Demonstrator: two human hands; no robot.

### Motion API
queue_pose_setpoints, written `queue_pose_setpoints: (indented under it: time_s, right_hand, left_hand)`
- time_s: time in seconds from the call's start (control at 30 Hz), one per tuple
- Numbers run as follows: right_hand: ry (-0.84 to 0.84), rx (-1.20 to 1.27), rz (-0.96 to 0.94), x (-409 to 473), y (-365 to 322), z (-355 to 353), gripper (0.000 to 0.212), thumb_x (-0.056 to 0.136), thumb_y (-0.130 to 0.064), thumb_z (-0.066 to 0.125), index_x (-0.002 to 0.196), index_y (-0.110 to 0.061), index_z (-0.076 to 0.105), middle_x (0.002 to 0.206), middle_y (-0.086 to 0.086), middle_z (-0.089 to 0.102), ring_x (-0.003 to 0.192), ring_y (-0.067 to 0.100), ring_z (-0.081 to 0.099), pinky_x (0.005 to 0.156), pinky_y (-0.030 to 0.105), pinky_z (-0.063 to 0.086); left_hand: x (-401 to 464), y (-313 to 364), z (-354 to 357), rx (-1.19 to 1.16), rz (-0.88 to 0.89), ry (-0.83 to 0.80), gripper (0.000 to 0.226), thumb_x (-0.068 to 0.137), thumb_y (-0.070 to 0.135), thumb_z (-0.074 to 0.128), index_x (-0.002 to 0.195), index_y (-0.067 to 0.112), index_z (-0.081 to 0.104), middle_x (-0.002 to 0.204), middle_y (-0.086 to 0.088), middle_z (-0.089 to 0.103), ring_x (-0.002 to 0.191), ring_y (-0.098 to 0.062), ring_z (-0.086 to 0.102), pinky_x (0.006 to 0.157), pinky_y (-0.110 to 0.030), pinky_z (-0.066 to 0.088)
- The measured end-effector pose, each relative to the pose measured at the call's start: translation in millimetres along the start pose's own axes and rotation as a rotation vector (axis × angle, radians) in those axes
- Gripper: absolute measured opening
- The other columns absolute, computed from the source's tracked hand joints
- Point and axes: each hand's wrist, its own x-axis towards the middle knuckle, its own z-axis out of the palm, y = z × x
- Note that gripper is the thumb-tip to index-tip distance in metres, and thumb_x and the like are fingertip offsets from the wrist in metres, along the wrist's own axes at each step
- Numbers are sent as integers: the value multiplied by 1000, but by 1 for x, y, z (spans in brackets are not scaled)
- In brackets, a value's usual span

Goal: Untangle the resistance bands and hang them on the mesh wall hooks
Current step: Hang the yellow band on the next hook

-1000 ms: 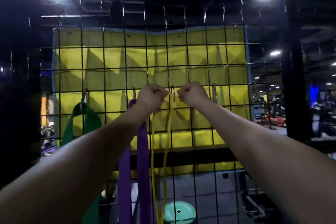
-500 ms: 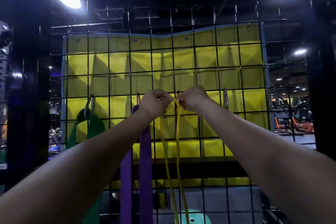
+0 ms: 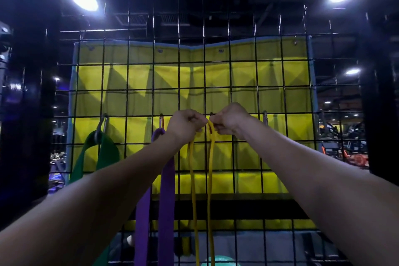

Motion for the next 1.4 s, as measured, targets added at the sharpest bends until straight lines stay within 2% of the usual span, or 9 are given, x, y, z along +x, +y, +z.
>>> queue_pose_setpoints:
  time_s: [0.2,0.43,0.57,0.7,0.83,1.0,1.23,1.3,1.4]
  right_hand:
    - [25,5,-30,1,-3,-1,22,84,-5,67,64,-8,58,65,11,61,60,23,58,66,34,54]
    - [35,-15,-39,0,-2,-1,19,81,-5,69,66,-7,57,63,5,60,56,15,58,61,29,54]
    - [46,-6,-19,3,-1,-1,21,83,-4,68,66,-8,56,75,12,63,58,17,57,58,28,52]
    - [102,-225,-23,10,-2,6,15,81,-17,73,69,-12,64,82,10,68,69,21,65,65,31,55]
    - [110,-237,-33,10,-3,12,20,83,-17,70,94,0,67,95,15,68,93,29,66,79,37,53]
    - [88,-46,3,3,-1,13,18,83,-13,70,69,-10,58,95,21,69,88,33,67,85,46,56]
    - [229,-60,32,5,-3,13,28,71,-19,82,87,-1,66,87,18,72,75,31,72,74,45,60]
    - [271,-57,11,4,-4,14,18,71,-17,81,73,-8,66,85,17,72,77,31,71,75,45,59]
    - [302,-73,-16,2,-2,12,27,80,-11,72,58,-16,58,80,13,70,77,31,70,73,43,60]
  left_hand:
    - [1,5,7,-61,-10,10,9,87,9,60,95,7,65,73,-1,62,59,0,60,46,-7,43]
    - [4,3,7,-134,-99,-7,7,87,6,59,87,8,66,72,-3,64,64,-9,58,55,-19,45]
    - [4,4,8,-81,-57,-13,8,88,6,58,91,5,65,71,0,62,65,-6,58,47,-9,43]
    - [2,3,10,-81,-54,2,12,89,5,57,95,1,65,73,1,60,65,-4,55,44,-3,41]
    - [1,0,4,-100,-82,17,13,89,4,56,95,0,66,70,1,58,61,-4,52,43,-3,40]
    - [0,2,2,-126,-66,5,13,89,5,56,95,0,66,73,-1,58,64,-5,53,44,-3,41]
    - [3,2,4,-133,-82,-5,10,88,10,59,94,6,67,75,0,62,65,-5,57,53,-10,47]
    - [4,1,5,-130,-95,-10,11,89,11,59,94,6,68,71,0,62,60,-5,54,48,-9,44]
    - [6,2,5,-141,-97,-23,13,89,9,58,94,2,68,66,-3,60,53,-6,50,40,-7,39]
